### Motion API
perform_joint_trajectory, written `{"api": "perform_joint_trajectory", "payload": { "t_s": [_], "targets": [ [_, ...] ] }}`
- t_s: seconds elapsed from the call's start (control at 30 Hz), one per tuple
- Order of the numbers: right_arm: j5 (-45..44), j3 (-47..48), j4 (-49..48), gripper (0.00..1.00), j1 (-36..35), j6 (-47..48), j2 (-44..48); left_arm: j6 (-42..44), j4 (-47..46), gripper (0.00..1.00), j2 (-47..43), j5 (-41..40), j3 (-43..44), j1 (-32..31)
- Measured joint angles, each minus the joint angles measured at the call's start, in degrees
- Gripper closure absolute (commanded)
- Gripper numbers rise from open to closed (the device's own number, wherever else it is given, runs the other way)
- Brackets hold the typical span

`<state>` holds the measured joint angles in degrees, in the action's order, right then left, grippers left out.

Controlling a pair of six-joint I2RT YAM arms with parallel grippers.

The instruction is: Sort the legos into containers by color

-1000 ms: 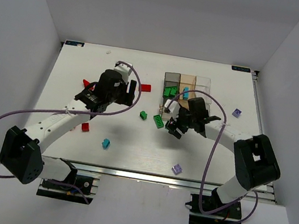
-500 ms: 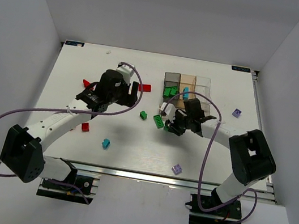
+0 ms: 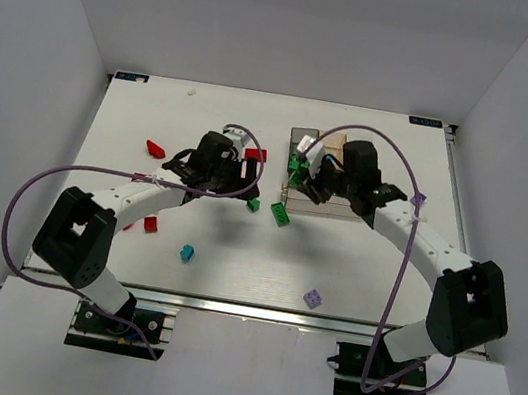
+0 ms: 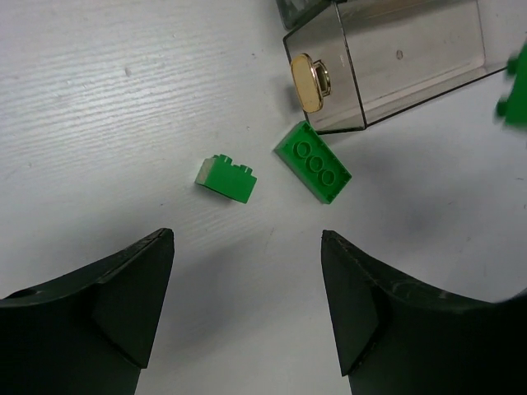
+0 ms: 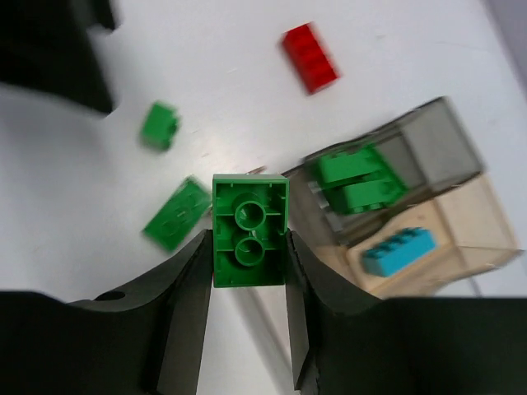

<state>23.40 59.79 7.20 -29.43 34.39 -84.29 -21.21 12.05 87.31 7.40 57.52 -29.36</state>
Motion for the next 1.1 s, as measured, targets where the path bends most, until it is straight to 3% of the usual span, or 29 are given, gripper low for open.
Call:
{"api": "perform_joint_trajectory", "payload": {
  "t_s": [0.13,0.43,0.6,0.7,0.93,1.1],
  "targets": [
    [-5.88,7.41,-3.41,0.91,0.87,-4.04,-6.05,-3.04,-0.83,0.18,1.55,0.94,-0.57,0.0],
    [-16.26,19.87,-6.88,0.72,1.4,-8.33,-25.27,-8.96,-2.27,0.18,3.08,0.04,-0.81,-0.42],
    [-18.84,26.18,-6.82,0.41,1.84,-9.31,-30.97,-12.15,-1.29,0.18,5.88,-1.81,-0.2,-0.85],
    [-19.74,28.15,-6.86,0.34,2.03,-9.7,-31.69,-13.86,0.24,0.18,7.39,-3.21,1.01,-0.87],
    [-19.85,27.36,-7.67,0.34,3.1,-10.36,-31.08,-17.75,2.62,0.18,11.19,-5.07,5.53,-0.85],
    [-14.14,15.47,-8.55,0.37,5.25,-13.77,-21.11,-20.57,4.17,0.18,14.84,-5.53,8.33,-1.25]
  ]
}}
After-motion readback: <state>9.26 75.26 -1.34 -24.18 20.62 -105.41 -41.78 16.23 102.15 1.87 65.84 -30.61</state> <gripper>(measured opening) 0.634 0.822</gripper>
